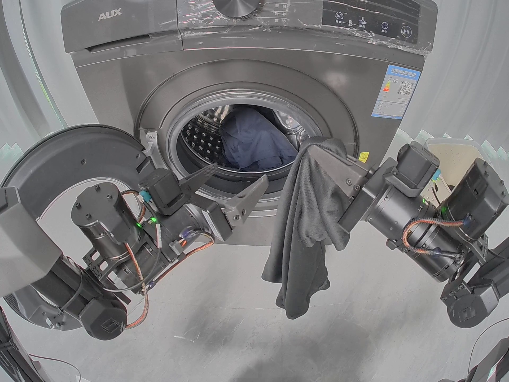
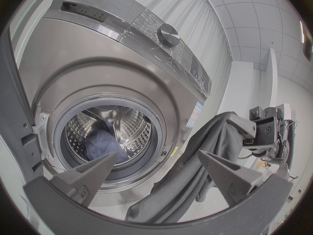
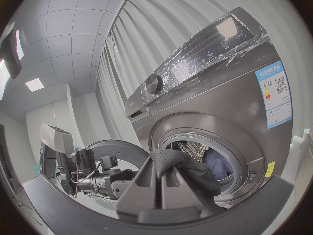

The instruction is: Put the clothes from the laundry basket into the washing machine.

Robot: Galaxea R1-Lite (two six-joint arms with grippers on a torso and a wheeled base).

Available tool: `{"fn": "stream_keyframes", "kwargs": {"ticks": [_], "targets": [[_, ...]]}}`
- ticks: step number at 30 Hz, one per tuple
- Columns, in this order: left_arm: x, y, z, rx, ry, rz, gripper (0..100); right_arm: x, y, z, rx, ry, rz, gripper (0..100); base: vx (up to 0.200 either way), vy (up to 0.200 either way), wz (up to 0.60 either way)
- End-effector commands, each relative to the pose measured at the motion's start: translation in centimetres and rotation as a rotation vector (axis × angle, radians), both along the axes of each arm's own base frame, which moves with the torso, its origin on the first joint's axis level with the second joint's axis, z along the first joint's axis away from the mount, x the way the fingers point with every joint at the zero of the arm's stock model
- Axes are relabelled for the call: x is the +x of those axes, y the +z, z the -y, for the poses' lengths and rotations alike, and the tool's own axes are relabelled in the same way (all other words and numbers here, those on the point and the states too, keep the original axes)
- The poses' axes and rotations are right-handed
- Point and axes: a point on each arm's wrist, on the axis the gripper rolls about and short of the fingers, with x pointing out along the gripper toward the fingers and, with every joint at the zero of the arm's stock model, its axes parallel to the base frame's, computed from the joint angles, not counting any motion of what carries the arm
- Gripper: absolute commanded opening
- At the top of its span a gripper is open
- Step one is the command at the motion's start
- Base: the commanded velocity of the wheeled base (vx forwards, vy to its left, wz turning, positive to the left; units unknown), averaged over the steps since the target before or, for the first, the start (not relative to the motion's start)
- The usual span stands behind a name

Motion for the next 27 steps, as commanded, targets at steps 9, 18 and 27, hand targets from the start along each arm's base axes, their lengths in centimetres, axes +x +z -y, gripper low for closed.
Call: {"fn": "stream_keyframes", "kwargs": {"ticks": [9,18,27], "targets": [[-1.0,-1.1,0.6,0.03,-0.042,-0.033,100,0.8,0.1,-0.5,0.035,-0.074,-0.02,0,0.0,0.0,0.0],[-1.4,-1.4,0.9,0.04,-0.055,-0.044,100,1.0,0.5,-1.0,0.064,-0.091,-0.027,0,0.0,0.0,0.0],[-1.6,-3.3,1.6,0.144,-0.065,-0.046,100,2.2,0.3,-3.0,0.128,-0.124,-0.076,0,0.0,0.0,0.0]]}}
